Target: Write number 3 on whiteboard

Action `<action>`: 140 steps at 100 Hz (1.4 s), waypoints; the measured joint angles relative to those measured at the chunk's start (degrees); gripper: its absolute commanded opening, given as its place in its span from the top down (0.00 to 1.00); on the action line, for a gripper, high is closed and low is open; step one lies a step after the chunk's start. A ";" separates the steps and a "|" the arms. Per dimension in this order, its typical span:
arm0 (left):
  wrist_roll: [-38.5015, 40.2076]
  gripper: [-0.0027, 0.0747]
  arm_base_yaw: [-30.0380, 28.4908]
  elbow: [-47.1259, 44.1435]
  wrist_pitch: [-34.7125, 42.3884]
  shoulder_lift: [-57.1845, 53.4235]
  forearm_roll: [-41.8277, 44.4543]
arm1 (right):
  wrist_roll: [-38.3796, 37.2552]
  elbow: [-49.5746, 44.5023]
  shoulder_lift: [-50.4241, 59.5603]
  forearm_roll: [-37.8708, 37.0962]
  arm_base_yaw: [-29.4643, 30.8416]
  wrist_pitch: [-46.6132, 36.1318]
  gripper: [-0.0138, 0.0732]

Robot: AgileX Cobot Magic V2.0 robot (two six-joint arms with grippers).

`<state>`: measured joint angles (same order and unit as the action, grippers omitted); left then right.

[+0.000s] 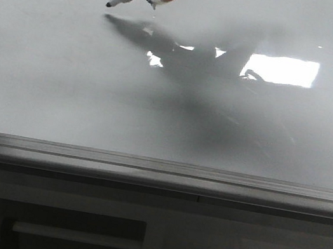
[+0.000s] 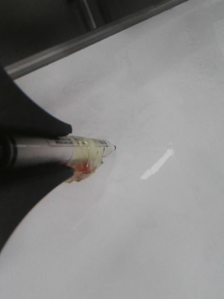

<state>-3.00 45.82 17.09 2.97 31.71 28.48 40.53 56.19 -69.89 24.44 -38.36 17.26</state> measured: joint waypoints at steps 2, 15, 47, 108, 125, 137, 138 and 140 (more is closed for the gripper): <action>0.00 0.99 0.00 0.00 0.00 0.00 0.00 | 0.00 0.11 0.00 -0.10 0.37 0.15 0.91; 0.00 0.99 0.00 0.00 0.00 0.00 0.00 | 0.00 0.90 0.00 -0.35 3.29 2.12 0.91; 0.00 0.99 0.00 0.00 -0.12 0.00 -0.29 | 0.00 1.21 1.81 -0.32 7.74 13.33 0.91; 0.00 0.99 0.00 0.00 -0.23 0.00 -0.29 | -5.89 1.21 -0.36 -5.48 4.55 19.44 0.91; 0.00 0.99 0.00 0.00 -0.33 0.00 -0.29 | -6.98 0.04 0.00 -6.87 4.12 20.57 0.91; 0.00 0.99 0.00 0.00 -0.33 0.00 -0.29 | -7.08 -0.47 -1.77 -6.87 1.96 19.33 0.91; 0.00 0.99 0.00 0.00 -0.33 0.00 -0.29 | -7.08 -0.47 -1.93 -6.87 1.65 19.21 0.91; 0.00 0.99 0.00 0.00 -0.33 0.00 -0.29 | -7.08 -0.47 -2.43 -6.87 1.34 18.90 0.91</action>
<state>-3.00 45.82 17.09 2.64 31.71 28.19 33.45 55.72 -72.32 17.57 -37.03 36.16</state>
